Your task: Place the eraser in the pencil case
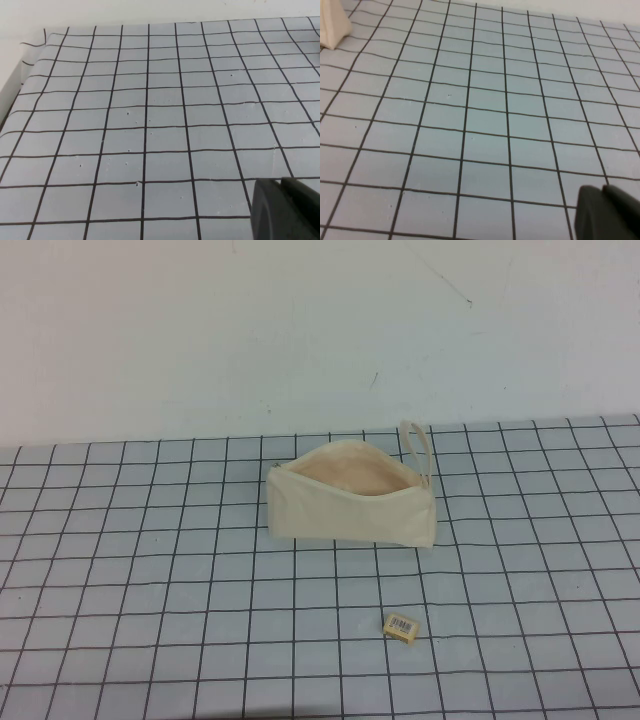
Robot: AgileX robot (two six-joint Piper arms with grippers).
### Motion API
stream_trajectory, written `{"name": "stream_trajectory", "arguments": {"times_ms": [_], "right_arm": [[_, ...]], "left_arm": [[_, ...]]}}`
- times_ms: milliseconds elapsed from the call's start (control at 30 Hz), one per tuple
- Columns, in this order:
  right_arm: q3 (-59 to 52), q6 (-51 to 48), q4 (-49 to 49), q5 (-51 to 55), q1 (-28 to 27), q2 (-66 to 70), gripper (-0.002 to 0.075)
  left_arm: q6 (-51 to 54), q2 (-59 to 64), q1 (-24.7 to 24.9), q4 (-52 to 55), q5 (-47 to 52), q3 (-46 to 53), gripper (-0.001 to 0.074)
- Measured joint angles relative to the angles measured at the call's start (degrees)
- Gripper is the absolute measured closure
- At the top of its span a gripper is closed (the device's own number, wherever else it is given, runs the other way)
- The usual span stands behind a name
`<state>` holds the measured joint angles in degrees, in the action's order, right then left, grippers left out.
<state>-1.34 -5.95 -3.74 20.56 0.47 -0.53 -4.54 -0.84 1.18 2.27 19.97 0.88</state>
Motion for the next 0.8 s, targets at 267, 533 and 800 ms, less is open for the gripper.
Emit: {"name": "stream_trajectory", "arguments": {"times_ms": [267,533,800], "right_arm": [[0.0,0.0,0.0,0.0,0.0,0.0,0.0727],[0.0,-0.1,-1.59,0.0,0.0,0.0,0.0727],[0.0,-0.1,-1.72,0.0,0.0,0.0,0.0727]], "left_arm": [[-0.1,0.0,0.0,0.0,0.0,0.0,0.0736],[-0.1,0.0,0.0,0.0,0.0,0.0,0.0736],[-0.1,0.0,0.0,0.0,0.0,0.0,0.0736]]}}
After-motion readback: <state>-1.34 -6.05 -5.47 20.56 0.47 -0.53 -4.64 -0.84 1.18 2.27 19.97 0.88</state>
